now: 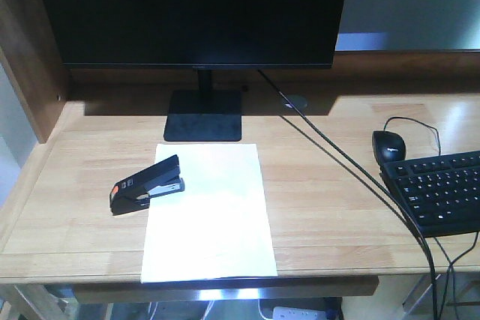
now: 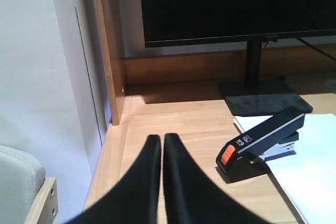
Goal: Grab stapler and paper to desk for stapling
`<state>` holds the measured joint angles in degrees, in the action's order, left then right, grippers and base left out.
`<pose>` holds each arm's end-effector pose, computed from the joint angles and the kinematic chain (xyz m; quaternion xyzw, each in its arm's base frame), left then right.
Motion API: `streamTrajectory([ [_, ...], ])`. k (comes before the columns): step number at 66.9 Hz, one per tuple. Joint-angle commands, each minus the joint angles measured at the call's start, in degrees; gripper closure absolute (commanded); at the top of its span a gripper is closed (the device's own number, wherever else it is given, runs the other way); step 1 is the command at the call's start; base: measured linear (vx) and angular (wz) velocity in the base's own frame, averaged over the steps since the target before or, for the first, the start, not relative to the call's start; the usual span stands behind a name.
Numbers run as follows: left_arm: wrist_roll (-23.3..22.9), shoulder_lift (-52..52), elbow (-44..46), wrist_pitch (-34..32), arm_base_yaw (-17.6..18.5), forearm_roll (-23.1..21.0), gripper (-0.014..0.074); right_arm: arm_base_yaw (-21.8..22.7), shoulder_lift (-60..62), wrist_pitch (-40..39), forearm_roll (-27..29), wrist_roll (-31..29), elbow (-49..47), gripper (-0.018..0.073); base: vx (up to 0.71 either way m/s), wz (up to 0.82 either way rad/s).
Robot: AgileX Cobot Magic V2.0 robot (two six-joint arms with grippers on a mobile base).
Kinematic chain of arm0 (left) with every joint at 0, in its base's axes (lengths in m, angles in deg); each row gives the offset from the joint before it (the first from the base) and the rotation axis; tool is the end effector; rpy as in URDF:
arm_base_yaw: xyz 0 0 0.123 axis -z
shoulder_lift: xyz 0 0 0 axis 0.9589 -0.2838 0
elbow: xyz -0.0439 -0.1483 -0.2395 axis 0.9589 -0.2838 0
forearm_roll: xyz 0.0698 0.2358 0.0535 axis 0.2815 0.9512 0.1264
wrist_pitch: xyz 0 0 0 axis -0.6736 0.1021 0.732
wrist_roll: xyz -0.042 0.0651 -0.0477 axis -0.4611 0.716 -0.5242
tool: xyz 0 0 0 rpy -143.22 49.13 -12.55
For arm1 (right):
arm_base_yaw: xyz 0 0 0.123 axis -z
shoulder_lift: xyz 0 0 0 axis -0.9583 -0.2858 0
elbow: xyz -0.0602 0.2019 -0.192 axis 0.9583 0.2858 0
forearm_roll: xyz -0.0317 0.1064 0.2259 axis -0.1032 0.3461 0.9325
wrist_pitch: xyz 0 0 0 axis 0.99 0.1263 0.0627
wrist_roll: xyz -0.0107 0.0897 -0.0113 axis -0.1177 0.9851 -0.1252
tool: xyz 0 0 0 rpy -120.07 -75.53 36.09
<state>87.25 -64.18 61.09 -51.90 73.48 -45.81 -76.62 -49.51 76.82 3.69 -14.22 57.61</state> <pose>0.0561 0.0005 0.1902 0.0131 0.7366 0.0156 0.6760 0.0565 0.0032 0.2037 -0.0447 0.6833 -0.0072 0.7287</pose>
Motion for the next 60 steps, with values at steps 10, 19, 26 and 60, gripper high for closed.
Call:
streamTrajectory([
  [10, -0.59, 0.84, -1.54, -4.75, -0.03, -0.11, 0.0603, 0.36, 0.82, -4.64, -0.03, -0.70, 0.22, 0.0568, 0.00, 0.00],
  [19, -0.59, 0.84, -1.54, -4.75, -0.03, -0.11, 0.0603, 0.36, 0.82, -4.64, -0.03, -0.70, 0.22, 0.0568, 0.00, 0.00],
  [26, -0.59, 0.84, -1.54, -4.75, -0.03, -0.11, 0.0603, 0.36, 0.82, -4.64, -0.03, -0.70, 0.22, 0.0568, 0.00, 0.00],
  [60, -0.59, 0.84, -1.54, -4.75, -0.03, -0.11, 0.0603, 0.36, 0.82, -4.64, -0.03, -0.70, 0.22, 0.0568, 0.00, 0.00],
])
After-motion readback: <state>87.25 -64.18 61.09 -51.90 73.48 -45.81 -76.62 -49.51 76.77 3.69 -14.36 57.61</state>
